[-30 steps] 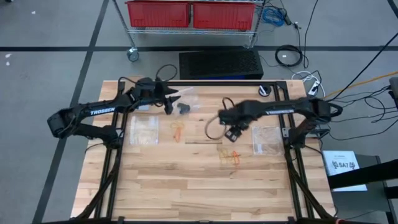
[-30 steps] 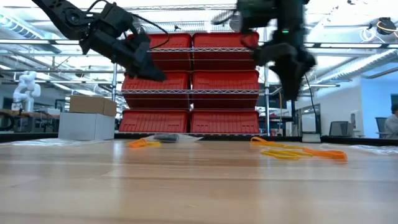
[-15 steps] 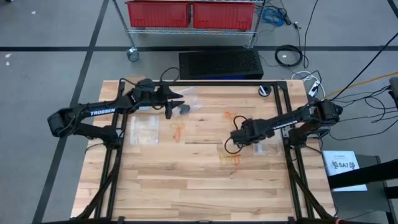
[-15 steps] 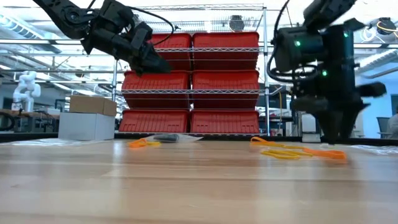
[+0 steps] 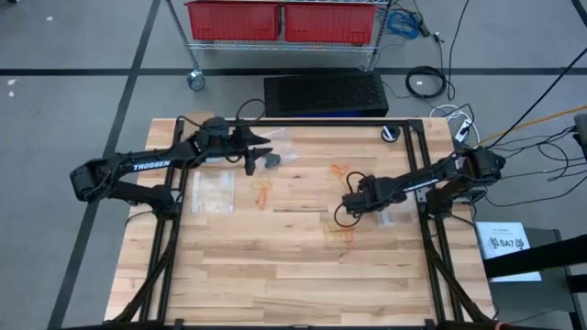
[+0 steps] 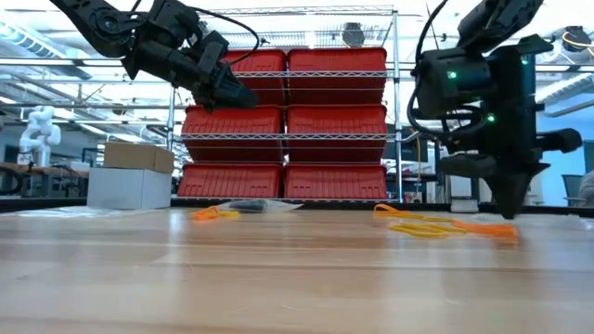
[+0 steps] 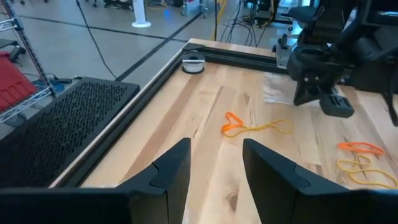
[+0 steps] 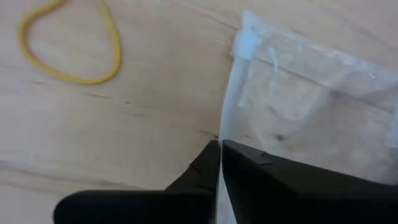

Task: Sort rubber bands
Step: Open the bottom right transparent zip bag

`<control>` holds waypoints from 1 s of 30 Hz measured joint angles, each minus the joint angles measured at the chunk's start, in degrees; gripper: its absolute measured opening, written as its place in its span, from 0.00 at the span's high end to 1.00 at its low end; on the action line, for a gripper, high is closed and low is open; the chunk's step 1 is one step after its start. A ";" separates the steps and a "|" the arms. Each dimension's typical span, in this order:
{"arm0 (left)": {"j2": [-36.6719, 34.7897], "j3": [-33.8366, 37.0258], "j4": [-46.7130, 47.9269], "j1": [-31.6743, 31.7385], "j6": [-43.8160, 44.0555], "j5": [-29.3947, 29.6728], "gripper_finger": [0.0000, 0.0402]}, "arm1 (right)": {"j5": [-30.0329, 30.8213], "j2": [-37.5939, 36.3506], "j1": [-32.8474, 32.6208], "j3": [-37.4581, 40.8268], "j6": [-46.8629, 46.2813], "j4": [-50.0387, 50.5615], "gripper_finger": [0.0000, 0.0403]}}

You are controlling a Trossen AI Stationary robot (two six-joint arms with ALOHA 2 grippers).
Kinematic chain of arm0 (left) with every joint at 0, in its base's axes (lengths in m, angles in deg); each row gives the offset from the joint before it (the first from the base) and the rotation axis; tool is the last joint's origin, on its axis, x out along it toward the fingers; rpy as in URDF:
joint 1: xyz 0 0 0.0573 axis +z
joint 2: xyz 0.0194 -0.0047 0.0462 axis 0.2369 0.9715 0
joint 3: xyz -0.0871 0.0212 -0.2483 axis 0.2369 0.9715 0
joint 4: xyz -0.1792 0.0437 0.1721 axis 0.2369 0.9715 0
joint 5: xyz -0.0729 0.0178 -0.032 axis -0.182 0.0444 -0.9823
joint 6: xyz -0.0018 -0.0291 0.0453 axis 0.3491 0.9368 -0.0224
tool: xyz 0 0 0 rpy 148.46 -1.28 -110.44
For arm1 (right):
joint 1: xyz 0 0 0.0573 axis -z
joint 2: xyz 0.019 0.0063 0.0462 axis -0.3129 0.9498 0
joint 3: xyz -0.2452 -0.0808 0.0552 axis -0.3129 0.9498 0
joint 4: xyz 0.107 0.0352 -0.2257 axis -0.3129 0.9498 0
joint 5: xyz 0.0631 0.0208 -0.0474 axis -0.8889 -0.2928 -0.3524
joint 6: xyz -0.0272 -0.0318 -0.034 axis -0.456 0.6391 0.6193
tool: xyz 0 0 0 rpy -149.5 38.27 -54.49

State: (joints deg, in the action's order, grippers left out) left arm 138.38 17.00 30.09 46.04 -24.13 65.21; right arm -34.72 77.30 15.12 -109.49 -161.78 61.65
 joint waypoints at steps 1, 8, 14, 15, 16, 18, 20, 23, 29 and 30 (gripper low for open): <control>0.00 0.00 0.00 -0.02 0.00 0.00 0.62 | -0.07 0.00 0.00 -0.82 0.57 0.63 0.97; 0.00 0.00 -0.40 -0.39 -0.55 -0.26 0.62 | -0.66 -0.02 0.00 -12.10 11.82 5.49 0.99; 0.00 0.00 -3.19 -2.77 -1.87 -5.32 0.62 | -0.44 -0.02 0.00 -26.94 26.30 9.39 1.00; 0.00 -0.02 -3.82 -3.36 -1.69 -6.31 0.62 | -0.41 -0.02 0.00 -29.35 28.71 9.38 1.00; 0.00 -0.02 -4.32 -4.03 -1.65 -7.05 0.62 | -0.35 -0.02 0.00 -31.59 31.16 9.28 1.00; 0.00 -0.02 -5.28 -5.55 -1.66 -8.22 0.62 | -0.22 -0.02 0.00 -35.54 35.99 8.30 1.00; 0.02 -0.02 -6.74 -7.22 -1.69 -8.72 0.62 | -0.30 -0.02 0.00 -38.59 40.70 6.19 1.00; 0.24 -0.04 -9.36 -9.44 -1.94 -8.85 0.62 | -0.37 -0.02 0.00 -41.60 46.49 3.16 1.00; 2.27 -1.14 -11.65 -11.47 0.09 -8.87 0.62 | -1.89 -0.02 0.00 -43.41 52.57 -1.15 1.00; 3.11 -1.72 -11.52 -11.67 1.29 -9.12 0.62 | -1.92 -0.02 0.00 -43.41 53.08 -1.51 1.00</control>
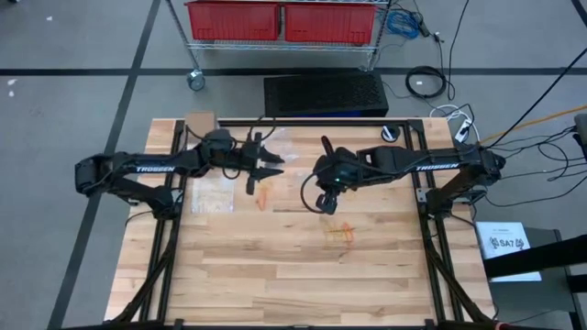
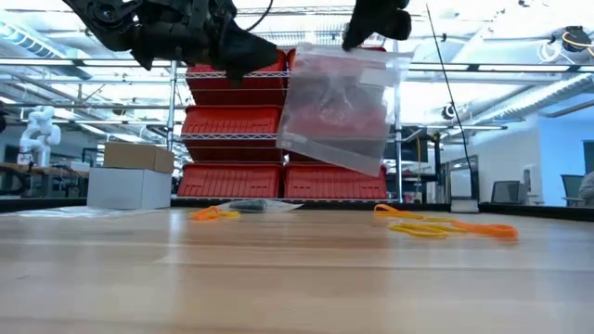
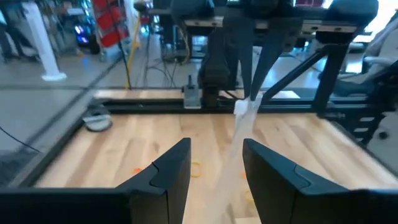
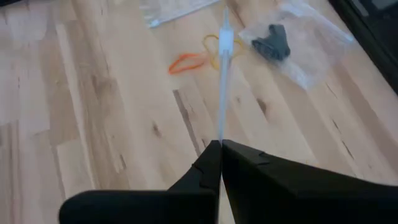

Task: Sort rubber bands
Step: Open the bottom right transparent zip bag

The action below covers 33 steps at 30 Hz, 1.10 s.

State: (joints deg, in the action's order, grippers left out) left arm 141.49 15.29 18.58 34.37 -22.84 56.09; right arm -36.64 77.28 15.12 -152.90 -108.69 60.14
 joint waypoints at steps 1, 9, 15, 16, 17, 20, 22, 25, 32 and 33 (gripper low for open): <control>0.83 -0.57 -0.01 -0.19 0.97 -0.35 0.62 | -0.21 0.00 0.00 0.00 0.56 -0.34 1.00; 5.83 -4.61 -0.45 -1.00 3.21 -4.47 0.62 | -0.31 0.00 0.00 -0.02 2.19 -1.03 1.00; 6.35 -6.58 -0.49 -1.64 3.21 -6.99 0.62 | -1.42 0.00 0.01 -0.02 3.20 -1.03 1.00; 6.35 -6.68 -0.53 -1.77 3.19 -7.03 0.62 | -1.42 0.00 0.00 -0.02 3.30 -1.07 1.00; 6.35 -6.70 -0.57 -1.97 3.13 -7.03 0.63 | -1.44 0.00 0.00 -0.02 3.40 -1.08 1.00; 6.35 -6.70 -0.35 -2.40 2.76 -7.05 0.67 | -1.45 0.00 0.02 -0.02 3.68 -1.15 1.00; 6.35 -6.70 -0.37 -2.50 2.56 -7.05 0.72 | -1.45 0.00 0.02 -0.02 3.74 -1.27 1.00; 6.35 -6.70 -0.17 -2.71 1.33 -7.05 0.80 | -1.45 0.00 0.02 -0.04 3.77 -1.38 1.00; 6.35 -6.70 -0.07 -2.69 -0.40 -7.05 0.98 | -1.53 0.00 0.00 -0.04 3.71 -1.38 1.00; 6.35 -6.70 -0.07 -2.71 -0.44 -7.05 0.98 | -1.37 0.00 0.04 -0.04 3.36 -1.38 1.00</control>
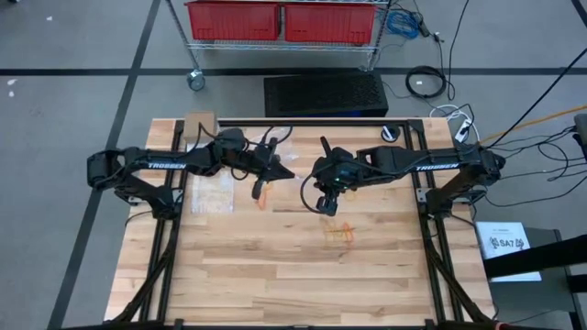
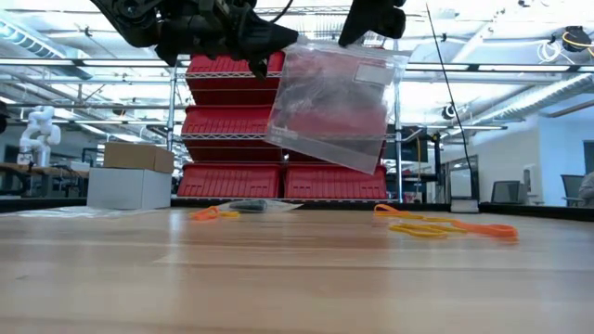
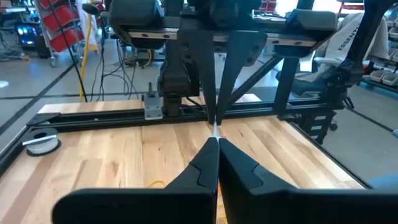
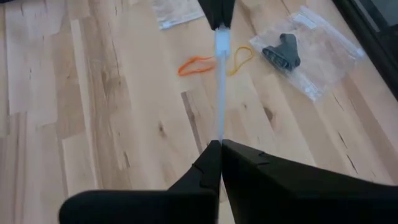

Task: Sort rubber bands
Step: Open the bottom right transparent zip bag

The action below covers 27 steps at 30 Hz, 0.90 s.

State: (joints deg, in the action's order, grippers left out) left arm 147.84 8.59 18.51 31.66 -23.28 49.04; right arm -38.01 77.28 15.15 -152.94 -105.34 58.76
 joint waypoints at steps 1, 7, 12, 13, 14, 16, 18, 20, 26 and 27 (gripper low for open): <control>0.00 0.00 0.03 0.00 -0.09 0.00 0.98 | 0.57 0.00 0.09 0.00 -0.23 0.01 0.99; -0.02 0.00 1.35 0.00 -1.39 0.11 0.99 | 2.86 -0.02 1.69 -0.02 -0.81 -3.14 0.87; -0.02 0.00 1.25 0.00 -1.46 1.34 1.00 | 0.90 0.25 3.21 -0.04 2.26 -10.81 0.73; -0.02 0.00 1.23 0.00 -1.46 1.41 1.00 | -0.27 0.42 3.48 -0.04 3.08 -11.96 0.71; -0.02 0.00 1.22 0.00 -1.46 1.49 1.00 | -1.29 0.80 3.62 -0.04 3.77 -12.93 0.69; -0.02 0.00 1.39 0.00 -1.49 2.00 1.00 | -3.18 1.49 3.92 -0.04 4.95 -14.42 0.67; -0.02 0.00 1.48 0.00 -1.70 2.26 1.00 | -3.26 2.49 4.12 -0.04 5.47 -14.34 0.67; -0.02 0.00 1.49 0.00 -2.39 2.43 1.00 | -3.43 3.41 4.31 -0.04 5.57 -13.64 0.67; -0.02 0.00 1.78 0.00 -2.44 2.87 1.00 | -3.15 4.92 4.42 -0.04 6.91 -13.83 0.75; -0.02 0.00 2.01 0.00 -2.44 2.89 1.00 | -3.14 4.92 4.41 -0.04 7.20 -13.70 0.78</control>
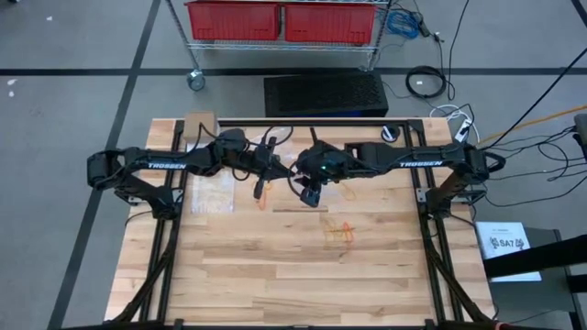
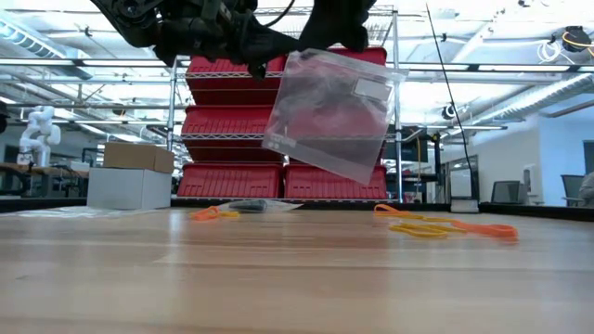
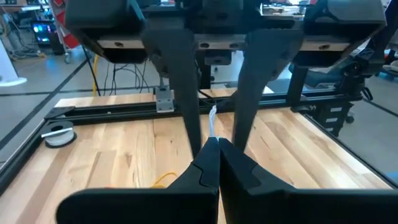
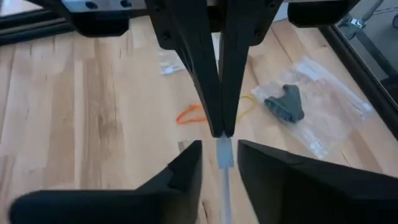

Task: Sort rubber bands
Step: Open the bottom right transparent zip bag

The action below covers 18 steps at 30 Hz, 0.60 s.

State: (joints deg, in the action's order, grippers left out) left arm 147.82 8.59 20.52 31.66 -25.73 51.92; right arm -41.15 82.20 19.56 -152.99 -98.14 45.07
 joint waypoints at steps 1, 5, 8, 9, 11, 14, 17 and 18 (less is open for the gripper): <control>0.00 0.00 0.39 0.00 0.00 0.03 1.00 | 0.01 0.00 -0.01 0.00 0.34 -0.06 0.82; 0.00 0.00 1.21 -0.02 -0.02 0.81 1.00 | 0.89 0.00 -0.01 0.00 0.66 0.21 0.97; 0.00 0.00 1.18 0.01 -0.04 1.34 1.00 | 1.71 0.00 -0.03 0.00 0.05 1.42 0.96; 0.00 0.00 1.19 -0.02 -0.04 1.71 1.00 | 1.67 0.00 -0.03 0.00 -0.51 2.18 0.96; 0.00 0.02 1.29 -0.01 -0.07 1.77 1.00 | 1.89 -0.02 -0.26 -0.02 -0.87 3.60 0.95; 0.02 0.02 1.29 0.00 -0.26 1.81 1.00 | 2.06 -0.07 -0.82 -0.04 -1.11 5.45 0.96; -0.02 0.04 1.29 0.00 -0.37 2.05 1.00 | 2.09 -0.09 -1.29 -0.09 -2.12 8.32 0.96; -0.06 0.04 1.27 0.00 -0.39 2.67 1.00 | 2.13 -0.09 -1.43 -0.11 -2.48 9.63 0.96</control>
State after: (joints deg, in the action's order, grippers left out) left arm 147.76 8.63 21.79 31.66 -26.11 54.59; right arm -39.02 82.11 18.13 -153.09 -100.62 54.69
